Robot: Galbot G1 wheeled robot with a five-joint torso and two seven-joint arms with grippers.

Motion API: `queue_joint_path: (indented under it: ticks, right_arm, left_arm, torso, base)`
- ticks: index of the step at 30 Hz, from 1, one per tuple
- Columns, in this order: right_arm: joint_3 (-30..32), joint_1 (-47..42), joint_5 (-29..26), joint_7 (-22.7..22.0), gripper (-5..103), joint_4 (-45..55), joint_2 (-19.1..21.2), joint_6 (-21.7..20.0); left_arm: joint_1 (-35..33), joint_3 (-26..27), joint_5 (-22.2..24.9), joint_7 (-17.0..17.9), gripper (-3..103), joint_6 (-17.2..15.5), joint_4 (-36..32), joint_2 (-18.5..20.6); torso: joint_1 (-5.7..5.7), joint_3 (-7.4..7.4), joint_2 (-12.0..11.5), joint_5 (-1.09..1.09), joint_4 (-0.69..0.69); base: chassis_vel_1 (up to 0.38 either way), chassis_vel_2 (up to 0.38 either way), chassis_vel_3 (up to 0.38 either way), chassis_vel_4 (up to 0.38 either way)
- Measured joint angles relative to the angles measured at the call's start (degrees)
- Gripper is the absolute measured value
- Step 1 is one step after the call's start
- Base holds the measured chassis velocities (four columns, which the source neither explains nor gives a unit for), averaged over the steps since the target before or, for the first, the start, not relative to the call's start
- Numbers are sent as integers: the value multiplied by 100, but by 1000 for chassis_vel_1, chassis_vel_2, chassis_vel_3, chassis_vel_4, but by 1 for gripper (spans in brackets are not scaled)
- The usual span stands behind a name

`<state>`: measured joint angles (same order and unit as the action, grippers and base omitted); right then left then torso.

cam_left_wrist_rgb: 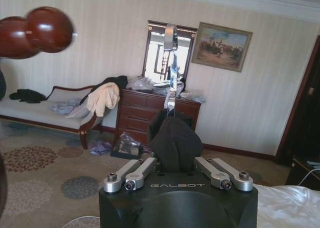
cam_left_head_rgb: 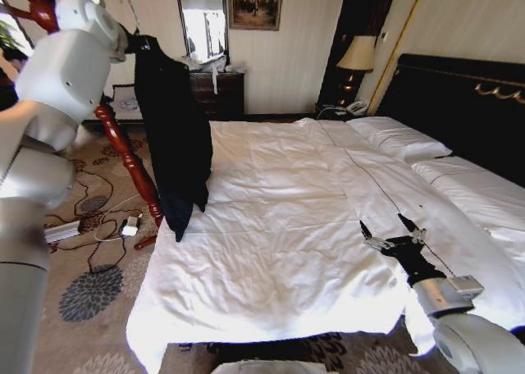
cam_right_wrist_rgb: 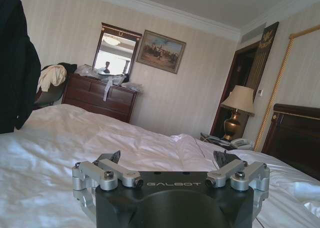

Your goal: Pick up the clothes from the bed and hang them on the clothes hanger.

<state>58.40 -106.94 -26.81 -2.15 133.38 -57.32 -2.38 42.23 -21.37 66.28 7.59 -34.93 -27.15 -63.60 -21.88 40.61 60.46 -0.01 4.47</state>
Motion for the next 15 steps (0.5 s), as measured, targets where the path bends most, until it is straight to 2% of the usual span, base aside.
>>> queue_joint_path:
  ticks: [5, 15]
  right_arm:
    - [0, 0, 0, 0, 100, 0, 0, 0]
    - [0, 0, 0, 0, 100, 0, 0, 0]
  left_arm:
    - [48, 110, -197, -139, 16, -13, 112, 20]
    - [127, 211, -267, -157, 16, -25, 190, 36]
  torso:
    - [0, 0, 0, 1, 0]
    - [0, 0, 0, 2, 1]
  base:
    - [0, 0, 0, 0]
    - [0, 0, 0, 0]
